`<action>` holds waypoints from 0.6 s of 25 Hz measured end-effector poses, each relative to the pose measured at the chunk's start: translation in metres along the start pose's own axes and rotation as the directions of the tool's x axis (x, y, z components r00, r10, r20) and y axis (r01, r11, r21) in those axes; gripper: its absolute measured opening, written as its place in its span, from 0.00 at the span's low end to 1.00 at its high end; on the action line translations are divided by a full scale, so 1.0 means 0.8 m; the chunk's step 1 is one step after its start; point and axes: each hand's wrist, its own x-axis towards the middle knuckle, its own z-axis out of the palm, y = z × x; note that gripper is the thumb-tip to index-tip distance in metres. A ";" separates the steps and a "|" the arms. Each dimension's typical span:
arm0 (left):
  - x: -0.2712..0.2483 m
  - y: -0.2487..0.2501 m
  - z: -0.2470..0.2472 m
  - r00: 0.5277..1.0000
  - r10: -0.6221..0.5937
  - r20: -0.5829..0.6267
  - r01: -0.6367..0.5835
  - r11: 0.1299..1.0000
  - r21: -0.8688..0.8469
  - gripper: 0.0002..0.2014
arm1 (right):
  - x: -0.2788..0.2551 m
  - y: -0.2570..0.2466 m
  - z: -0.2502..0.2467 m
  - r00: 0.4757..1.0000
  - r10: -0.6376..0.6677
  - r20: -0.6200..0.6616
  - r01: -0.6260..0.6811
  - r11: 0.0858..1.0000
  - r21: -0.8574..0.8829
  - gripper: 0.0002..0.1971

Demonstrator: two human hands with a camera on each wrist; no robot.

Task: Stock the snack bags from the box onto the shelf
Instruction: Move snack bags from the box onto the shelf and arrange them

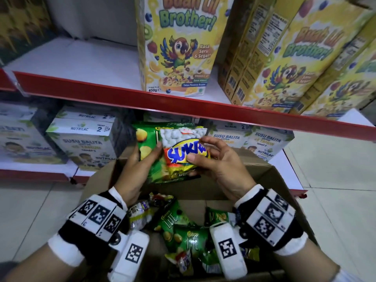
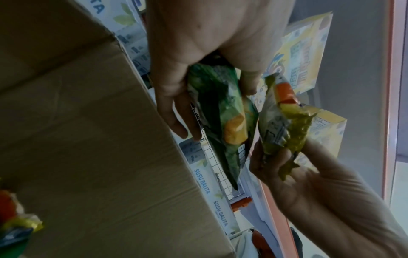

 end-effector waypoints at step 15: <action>-0.005 0.025 -0.067 0.993 0.120 -0.005 -0.117 0.972 0.202 0.30 | 0.039 0.157 -0.063 0.695 0.701 0.162 0.122 0.107 -0.987 0.19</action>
